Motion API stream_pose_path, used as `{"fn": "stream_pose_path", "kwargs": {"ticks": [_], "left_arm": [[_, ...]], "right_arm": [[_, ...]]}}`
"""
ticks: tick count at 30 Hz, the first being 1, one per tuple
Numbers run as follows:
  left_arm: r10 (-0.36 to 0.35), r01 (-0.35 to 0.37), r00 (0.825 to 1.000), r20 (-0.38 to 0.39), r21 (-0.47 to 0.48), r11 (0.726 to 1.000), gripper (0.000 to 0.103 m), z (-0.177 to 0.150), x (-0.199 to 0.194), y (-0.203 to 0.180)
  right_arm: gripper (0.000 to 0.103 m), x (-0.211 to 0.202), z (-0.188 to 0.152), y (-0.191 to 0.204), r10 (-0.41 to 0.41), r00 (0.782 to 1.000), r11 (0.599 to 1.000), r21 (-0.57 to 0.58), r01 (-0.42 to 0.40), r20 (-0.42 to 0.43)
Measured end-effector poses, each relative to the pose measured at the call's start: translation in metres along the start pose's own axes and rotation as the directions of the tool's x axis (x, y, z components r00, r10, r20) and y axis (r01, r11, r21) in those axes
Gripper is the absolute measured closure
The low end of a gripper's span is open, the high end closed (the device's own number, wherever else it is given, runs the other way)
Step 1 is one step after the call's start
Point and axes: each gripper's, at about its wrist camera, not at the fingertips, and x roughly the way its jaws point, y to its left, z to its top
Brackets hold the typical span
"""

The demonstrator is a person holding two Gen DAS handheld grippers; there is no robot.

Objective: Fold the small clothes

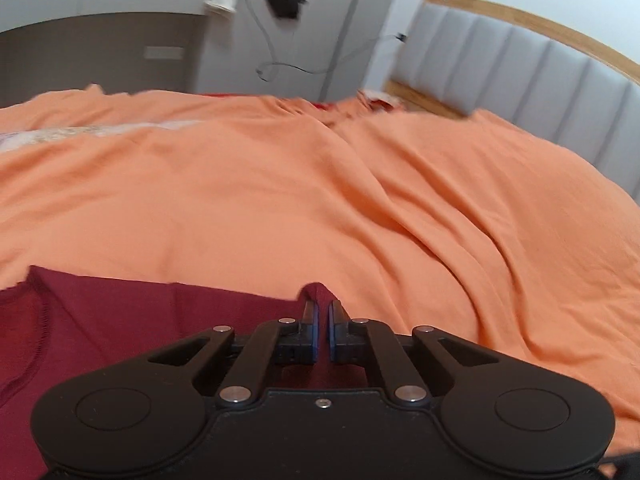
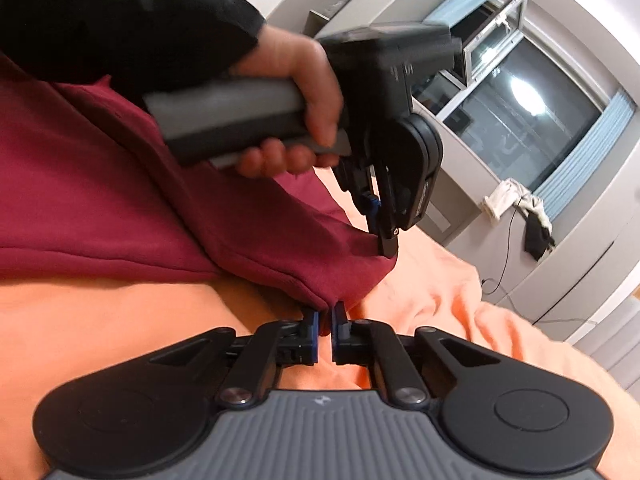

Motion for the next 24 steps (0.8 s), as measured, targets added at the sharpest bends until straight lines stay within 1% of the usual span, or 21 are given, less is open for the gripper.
{"fn": "stream_pose_path", "kwargs": {"ticks": [2, 4, 8, 9, 10, 11, 12, 13, 14, 15, 16, 17, 19, 20, 22, 23, 24], "left_arm": [[0.008, -0.008, 1.0, 0.018, -0.01, 1.0, 0.099, 0.001, -0.001, 0.0], [0.018, -0.019, 0.999, 0.028, 0.013, 1.0, 0.099, -0.001, 0.001, -0.003], [0.027, -0.027, 1.0, 0.012, 0.023, 0.999, 0.097, -0.005, 0.006, -0.005], [0.027, -0.027, 1.0, 0.005, 0.019, 0.999, 0.093, -0.005, 0.008, -0.005], [0.027, -0.027, 1.0, -0.001, 0.011, 1.0, 0.086, -0.006, 0.008, -0.004], [0.031, -0.031, 1.0, 0.0, 0.001, 1.0, 0.082, -0.006, 0.007, -0.004], [0.029, -0.029, 1.0, 0.006, -0.007, 1.0, 0.072, -0.006, 0.004, -0.003], [0.025, -0.025, 1.0, 0.014, -0.016, 1.0, 0.059, -0.006, 0.0, -0.002], [0.023, -0.023, 0.999, 0.022, -0.026, 0.999, 0.052, -0.006, -0.005, -0.001], [0.028, -0.026, 0.999, 0.031, -0.036, 0.999, 0.04, -0.005, -0.01, 0.0], [0.037, -0.034, 0.998, 0.043, -0.051, 0.998, 0.033, -0.005, -0.018, 0.002], [0.046, -0.042, 0.997, 0.058, -0.066, 0.997, 0.031, -0.005, -0.025, 0.003], [0.069, -0.063, 0.995, 0.075, -0.087, 0.994, 0.014, -0.006, -0.042, 0.007], [0.092, -0.084, 0.992, 0.083, -0.096, 0.992, 0.01, -0.007, -0.051, 0.009], [0.133, -0.121, 0.986, 0.105, -0.108, 0.987, 0.004, -0.011, -0.071, 0.012], [0.148, -0.136, 0.983, 0.11, -0.112, 0.984, 0.002, -0.014, -0.081, 0.013], [0.169, -0.156, 0.979, 0.111, -0.117, 0.981, 0.001, -0.019, -0.092, 0.015]], "right_arm": [[0.098, -0.002, -0.003, -0.001, 0.004, 1.0, 1.0, 0.002, -0.004, -0.005], [0.098, -0.003, -0.005, -0.004, 0.018, 1.0, 0.999, 0.029, -0.017, -0.013], [0.098, 0.004, -0.013, -0.01, 0.038, 0.999, 0.997, 0.066, -0.036, -0.03], [0.097, 0.007, -0.015, -0.014, 0.058, 0.997, 0.994, 0.09, -0.054, -0.042], [0.096, 0.008, -0.016, -0.019, 0.071, 0.996, 0.991, 0.117, -0.065, -0.053], [0.096, 0.009, -0.018, -0.023, 0.083, 0.995, 0.988, 0.138, -0.074, -0.062], [0.09, 0.009, -0.019, -0.028, 0.09, 0.994, 0.985, 0.155, -0.079, -0.069], [0.082, 0.007, -0.019, -0.031, 0.089, 0.993, 0.983, 0.166, -0.076, -0.072], [0.077, 0.006, -0.019, -0.034, 0.082, 0.994, 0.982, 0.179, -0.068, -0.072], [0.067, 0.003, -0.019, -0.037, 0.073, 0.995, 0.98, 0.192, -0.059, -0.069], [0.058, 0.001, -0.018, -0.042, 0.063, 0.996, 0.975, 0.215, -0.049, -0.063], [0.053, -0.001, -0.017, -0.046, 0.057, 0.997, 0.97, 0.241, -0.042, -0.055], [0.035, -0.005, -0.014, -0.056, 0.046, 0.998, 0.95, 0.311, -0.034, -0.031], [0.031, -0.007, -0.013, -0.059, 0.041, 0.999, 0.939, 0.343, -0.032, -0.018], [0.016, -0.007, -0.01, -0.066, 0.03, 1.0, 0.912, 0.409, -0.03, 0.006], [0.012, -0.008, -0.009, -0.068, 0.024, 1.0, 0.9, 0.435, -0.027, 0.014], [0.005, -0.009, -0.007, -0.07, 0.015, 1.0, 0.887, 0.461, -0.023, 0.021]]}}
